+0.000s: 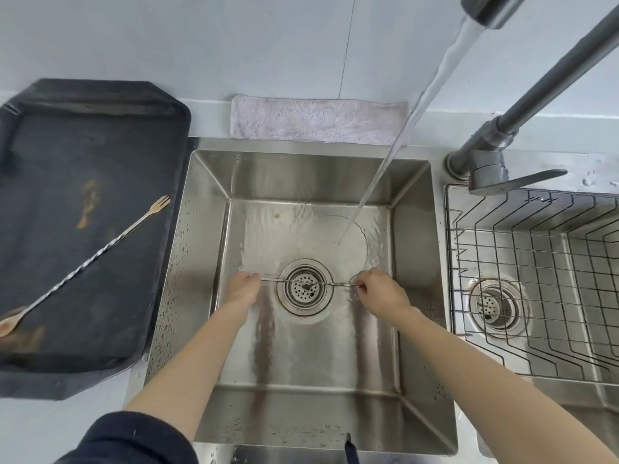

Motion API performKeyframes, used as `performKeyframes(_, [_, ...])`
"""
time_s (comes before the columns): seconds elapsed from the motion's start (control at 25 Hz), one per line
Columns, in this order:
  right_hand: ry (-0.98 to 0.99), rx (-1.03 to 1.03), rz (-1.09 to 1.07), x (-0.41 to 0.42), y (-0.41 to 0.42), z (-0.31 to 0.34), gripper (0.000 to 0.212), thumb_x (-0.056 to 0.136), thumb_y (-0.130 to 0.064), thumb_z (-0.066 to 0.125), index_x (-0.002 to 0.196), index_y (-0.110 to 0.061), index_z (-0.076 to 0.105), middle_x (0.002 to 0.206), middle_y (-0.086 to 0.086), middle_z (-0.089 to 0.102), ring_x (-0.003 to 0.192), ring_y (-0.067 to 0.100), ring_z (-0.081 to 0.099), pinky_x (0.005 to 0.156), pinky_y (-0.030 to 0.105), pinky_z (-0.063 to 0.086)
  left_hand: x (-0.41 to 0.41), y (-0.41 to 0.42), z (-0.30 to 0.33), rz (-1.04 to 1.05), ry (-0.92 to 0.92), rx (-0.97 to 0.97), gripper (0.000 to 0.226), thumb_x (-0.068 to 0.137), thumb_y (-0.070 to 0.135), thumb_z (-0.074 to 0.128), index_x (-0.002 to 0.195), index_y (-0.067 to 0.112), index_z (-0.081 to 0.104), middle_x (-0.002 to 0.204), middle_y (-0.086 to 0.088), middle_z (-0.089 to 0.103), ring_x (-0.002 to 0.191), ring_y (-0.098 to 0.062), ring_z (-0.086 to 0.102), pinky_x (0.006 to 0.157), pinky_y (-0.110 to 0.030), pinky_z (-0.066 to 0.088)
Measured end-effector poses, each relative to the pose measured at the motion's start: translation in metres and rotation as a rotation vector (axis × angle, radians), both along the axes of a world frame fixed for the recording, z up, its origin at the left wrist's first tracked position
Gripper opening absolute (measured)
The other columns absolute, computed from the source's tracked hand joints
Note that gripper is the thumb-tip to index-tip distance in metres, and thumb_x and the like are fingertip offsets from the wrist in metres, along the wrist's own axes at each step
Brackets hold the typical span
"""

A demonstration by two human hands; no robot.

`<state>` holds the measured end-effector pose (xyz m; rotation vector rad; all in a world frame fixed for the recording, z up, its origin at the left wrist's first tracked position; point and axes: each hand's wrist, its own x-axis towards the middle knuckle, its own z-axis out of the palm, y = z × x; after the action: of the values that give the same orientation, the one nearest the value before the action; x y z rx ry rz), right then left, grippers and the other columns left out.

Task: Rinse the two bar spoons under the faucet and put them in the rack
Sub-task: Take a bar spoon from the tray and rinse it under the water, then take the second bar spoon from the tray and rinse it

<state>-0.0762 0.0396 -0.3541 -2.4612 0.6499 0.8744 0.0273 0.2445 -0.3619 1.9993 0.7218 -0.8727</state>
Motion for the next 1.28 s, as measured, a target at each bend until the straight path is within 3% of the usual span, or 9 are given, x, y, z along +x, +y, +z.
performKeyframes(0.08, [0.008, 0.004, 0.022, 0.0, 0.002, 0.007, 0.033, 0.095, -0.014, 0.042, 0.126, -0.014, 0.054, 0.132, 0.011, 0.049, 0.122, 0.03, 0.048, 0.097, 0.04, 0.046, -0.004, 0.0, 0.006, -0.107, -0.005, 0.029, 0.025, 0.088, 0.01, 0.04, 0.095, -0.001, 0.061, 0.107, -0.027, 0.06, 0.099, -0.035, 0.058, 0.087, -0.038, 0.047])
performKeyframes(0.16, [0.011, -0.004, 0.051, -0.001, 0.004, 0.016, 0.037, 0.094, -0.013, 0.042, 0.13, -0.014, 0.051, 0.136, 0.011, 0.049, 0.123, 0.03, 0.049, 0.099, 0.038, 0.045, -0.006, 0.0, 0.018, -0.253, -0.023, 0.082, 0.04, 0.09, 0.016, 0.039, 0.124, -0.003, 0.05, 0.133, -0.023, 0.051, 0.122, -0.035, 0.049, 0.103, -0.038, 0.038])
performKeyframes(0.24, [-0.001, -0.028, 0.091, -0.001, 0.006, 0.027, 0.04, 0.092, -0.014, 0.045, 0.132, -0.016, 0.049, 0.139, 0.009, 0.049, 0.125, 0.029, 0.049, 0.102, 0.037, 0.043, -0.007, 0.001, 0.028, -0.374, -0.064, 0.111, 0.043, 0.092, 0.019, 0.04, 0.132, 0.001, 0.044, 0.142, -0.017, 0.045, 0.131, -0.031, 0.041, 0.108, -0.034, 0.031])
performKeyframes(0.52, [-0.127, -0.07, 0.193, 0.003, 0.024, 0.076, 0.047, 0.093, -0.032, 0.048, 0.138, -0.019, 0.041, 0.144, 0.005, 0.045, 0.134, 0.023, 0.039, 0.114, 0.039, 0.025, -0.008, 0.009, 0.074, -0.599, -0.179, 0.114, 0.045, 0.091, 0.017, 0.043, 0.134, 0.003, 0.041, 0.142, -0.017, 0.045, 0.13, -0.029, 0.042, 0.106, -0.029, 0.03])
performKeyframes(0.68, [-0.246, -0.072, 0.242, 0.012, 0.046, 0.109, 0.048, 0.093, -0.031, 0.048, 0.139, -0.019, 0.04, 0.146, 0.005, 0.043, 0.135, 0.025, 0.039, 0.113, 0.04, 0.026, -0.007, 0.017, 0.112, -0.689, -0.321, 0.1, 0.048, 0.093, 0.017, 0.043, 0.14, 0.007, 0.034, 0.147, -0.012, 0.039, 0.134, -0.027, 0.038, 0.108, -0.029, 0.029])
performKeyframes(0.96, [-0.427, -0.037, 0.273, 0.032, 0.103, 0.151, 0.045, 0.094, -0.027, 0.048, 0.137, -0.018, 0.042, 0.145, 0.006, 0.044, 0.133, 0.027, 0.041, 0.111, 0.039, 0.029, 0.01, 0.046, 0.175, -0.794, -0.676, 0.181, 0.046, 0.09, 0.02, 0.042, 0.136, 0.016, 0.042, 0.144, -0.009, 0.044, 0.13, -0.028, 0.042, 0.106, -0.038, 0.035])
performKeyframes(1.28, [-0.541, -0.009, 0.308, 0.07, 0.175, 0.163, 0.041, 0.094, -0.019, 0.046, 0.135, -0.014, 0.045, 0.136, 0.011, 0.051, 0.127, 0.03, 0.045, 0.106, 0.039, 0.034, 0.037, 0.118, 0.187, -0.87, -0.725, 0.293, 0.047, 0.091, 0.02, 0.046, 0.137, 0.012, 0.038, 0.144, -0.01, 0.041, 0.126, -0.029, 0.045, 0.103, -0.04, 0.037])
